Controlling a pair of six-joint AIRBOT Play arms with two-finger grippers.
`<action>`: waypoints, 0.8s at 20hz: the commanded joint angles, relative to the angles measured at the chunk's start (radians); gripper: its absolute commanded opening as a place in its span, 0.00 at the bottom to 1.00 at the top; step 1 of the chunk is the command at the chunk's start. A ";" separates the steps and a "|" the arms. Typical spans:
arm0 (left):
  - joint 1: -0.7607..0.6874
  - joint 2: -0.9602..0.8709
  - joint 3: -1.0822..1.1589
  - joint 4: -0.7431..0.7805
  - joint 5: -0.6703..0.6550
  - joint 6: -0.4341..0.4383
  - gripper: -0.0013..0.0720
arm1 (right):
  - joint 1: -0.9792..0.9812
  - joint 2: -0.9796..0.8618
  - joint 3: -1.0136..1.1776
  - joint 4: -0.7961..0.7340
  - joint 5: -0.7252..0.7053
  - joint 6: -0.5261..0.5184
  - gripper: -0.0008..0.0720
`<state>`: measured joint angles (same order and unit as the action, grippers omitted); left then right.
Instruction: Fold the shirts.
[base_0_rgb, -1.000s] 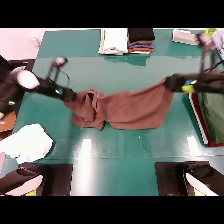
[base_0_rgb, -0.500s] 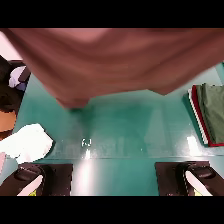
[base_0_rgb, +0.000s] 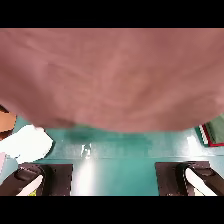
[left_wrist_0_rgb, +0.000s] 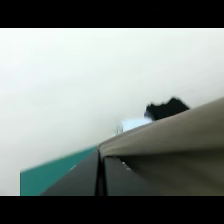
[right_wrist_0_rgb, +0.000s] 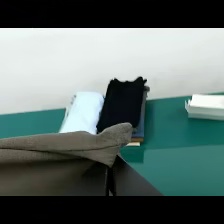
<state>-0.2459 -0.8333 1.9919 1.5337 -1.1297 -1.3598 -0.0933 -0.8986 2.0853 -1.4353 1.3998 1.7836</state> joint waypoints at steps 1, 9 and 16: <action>0.001 -0.114 -0.080 0.004 -0.064 0.000 0.06 | -0.018 -0.084 -0.086 0.003 0.041 -0.013 0.04; 0.002 -0.616 -0.435 0.001 0.050 0.000 0.06 | 0.072 -0.432 -0.441 0.003 -0.161 -0.050 0.04; 0.039 -0.734 -0.420 0.000 0.058 -0.035 0.64 | 0.125 -0.606 -0.464 0.004 -0.249 -0.049 0.50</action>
<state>-0.2287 -1.5349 1.5703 1.5364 -1.0721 -1.3830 0.0166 -1.4525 1.6341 -1.4345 1.2011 1.7344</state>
